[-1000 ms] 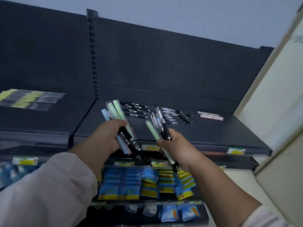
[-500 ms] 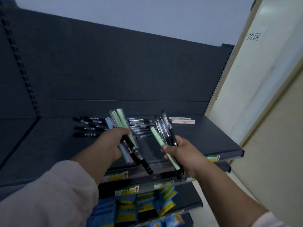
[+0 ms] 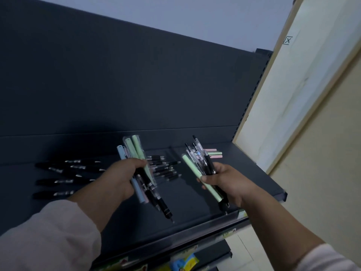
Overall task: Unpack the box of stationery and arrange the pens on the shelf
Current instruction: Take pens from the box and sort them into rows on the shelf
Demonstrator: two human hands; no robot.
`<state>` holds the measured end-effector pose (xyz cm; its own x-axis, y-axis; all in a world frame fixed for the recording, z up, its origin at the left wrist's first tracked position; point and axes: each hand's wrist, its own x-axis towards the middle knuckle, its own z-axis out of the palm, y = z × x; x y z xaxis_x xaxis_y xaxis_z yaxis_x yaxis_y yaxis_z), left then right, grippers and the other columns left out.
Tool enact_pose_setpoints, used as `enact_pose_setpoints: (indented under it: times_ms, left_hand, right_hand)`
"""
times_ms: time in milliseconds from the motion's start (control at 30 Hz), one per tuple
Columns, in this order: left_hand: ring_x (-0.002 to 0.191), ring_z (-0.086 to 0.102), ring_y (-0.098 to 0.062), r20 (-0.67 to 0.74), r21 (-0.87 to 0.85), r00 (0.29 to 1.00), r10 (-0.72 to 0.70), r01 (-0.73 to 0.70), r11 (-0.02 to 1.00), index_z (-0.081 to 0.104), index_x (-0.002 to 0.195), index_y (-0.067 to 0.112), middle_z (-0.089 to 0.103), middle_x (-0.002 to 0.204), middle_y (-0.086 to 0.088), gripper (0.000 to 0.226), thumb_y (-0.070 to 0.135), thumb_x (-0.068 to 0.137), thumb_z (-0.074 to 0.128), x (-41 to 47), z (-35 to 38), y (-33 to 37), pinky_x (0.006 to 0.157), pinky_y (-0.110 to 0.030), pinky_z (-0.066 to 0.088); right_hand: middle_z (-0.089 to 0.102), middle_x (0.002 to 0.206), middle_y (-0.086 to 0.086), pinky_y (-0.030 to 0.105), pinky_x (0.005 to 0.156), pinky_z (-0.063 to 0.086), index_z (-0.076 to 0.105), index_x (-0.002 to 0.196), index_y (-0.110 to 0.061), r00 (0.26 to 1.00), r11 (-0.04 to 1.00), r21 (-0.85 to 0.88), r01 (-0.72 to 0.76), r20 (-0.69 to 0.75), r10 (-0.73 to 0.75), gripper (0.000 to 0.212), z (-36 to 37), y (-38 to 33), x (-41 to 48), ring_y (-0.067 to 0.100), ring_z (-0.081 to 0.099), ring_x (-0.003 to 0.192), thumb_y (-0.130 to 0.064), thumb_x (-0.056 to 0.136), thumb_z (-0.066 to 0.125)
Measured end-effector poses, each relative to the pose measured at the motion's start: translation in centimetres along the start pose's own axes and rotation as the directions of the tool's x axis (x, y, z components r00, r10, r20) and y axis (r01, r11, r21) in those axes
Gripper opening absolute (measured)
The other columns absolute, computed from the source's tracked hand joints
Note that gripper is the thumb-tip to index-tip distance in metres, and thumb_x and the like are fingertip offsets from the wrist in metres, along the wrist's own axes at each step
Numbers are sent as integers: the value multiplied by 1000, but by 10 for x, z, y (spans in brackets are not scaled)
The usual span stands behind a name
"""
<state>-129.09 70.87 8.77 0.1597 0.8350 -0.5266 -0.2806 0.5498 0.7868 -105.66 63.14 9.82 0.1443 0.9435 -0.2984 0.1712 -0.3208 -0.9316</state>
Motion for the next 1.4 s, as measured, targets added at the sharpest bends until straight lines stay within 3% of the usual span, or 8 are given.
enact_pose_setpoints:
  times_ms: [300, 433, 567, 667, 733, 933, 1100, 1400]
  left_hand:
    - [72, 60, -26, -61, -61, 998, 11, -15, 998, 58, 86, 2, 61, 78, -16, 9, 4, 92, 52, 27, 43, -10, 58, -40, 47]
    - [74, 61, -26, -133, -93, 991, 5, -17, 995, 60, 90, 1, 62, 82, -16, 6, 5, 91, 55, 39, 73, -16, 60, -40, 48]
    - [72, 61, -26, -185, -106, 982, 23, -44, 993, 59, 94, 0, 62, 80, -16, 7, 5, 90, 56, 52, 99, -20, 59, -40, 49]
    - [71, 61, -26, -220, -141, 975, 32, -64, 988, 57, 91, 1, 61, 77, -14, 5, 4, 91, 54, 59, 116, -27, 59, -39, 48]
    - [73, 61, -27, -234, -163, 972, 36, -76, 984, 58, 90, 2, 61, 76, -13, 5, 3, 91, 53, 62, 124, -32, 60, -41, 48]
    - [74, 62, -26, -288, -163, 956, 51, -101, 981, 58, 92, 1, 61, 81, -13, 5, 1, 91, 53, 64, 141, -37, 63, -41, 50]
    - [70, 60, -24, -300, -159, 952, 58, -109, 981, 59, 89, 2, 60, 79, -12, 6, 0, 90, 53, 62, 143, -37, 60, -39, 50]
    - [69, 60, -23, -333, -152, 940, 74, -131, 980, 59, 87, 4, 60, 77, -10, 9, 0, 91, 52, 47, 118, -24, 63, -40, 51]
  right_hand:
    - [50, 66, -9, 8, 47, 33, 59, 79, -25, 988, 855, -497, 147, 30, -153, 24, -73, 10, 68, 6, 44, 61, -2, 85, 63]
    - [54, 80, 0, 17, 59, 36, 62, 94, -6, 978, 753, -625, 207, 120, -169, 12, -103, 19, 111, 12, 48, 78, -3, 83, 65]
    - [59, 85, -7, 16, 66, 41, 64, 92, -18, 952, 676, -672, 304, 238, -192, 20, -123, 24, 147, 9, 53, 80, -1, 82, 63]
    - [64, 99, 1, 23, 73, 43, 64, 103, -15, 924, 580, -721, 380, 324, -203, 26, -132, 27, 167, 16, 58, 89, -2, 80, 63]
    - [62, 96, -2, 17, 69, 40, 62, 107, -14, 909, 544, -730, 414, 363, -206, 27, -137, 27, 176, 13, 56, 89, -4, 83, 62]
    - [54, 86, -4, 22, 64, 31, 50, 90, -20, 868, 488, -718, 496, 401, -291, 14, -147, 22, 192, 15, 53, 85, -11, 88, 61]
    - [53, 79, -10, 14, 59, 35, 47, 82, -29, 858, 560, -654, 509, 435, -272, 24, -145, 12, 188, 5, 52, 74, -10, 89, 59]
    - [65, 88, -1, 20, 55, 44, 52, 113, -24, 856, 875, -353, 331, 503, -120, 26, -105, 4, 162, 9, 62, 66, -8, 92, 53]
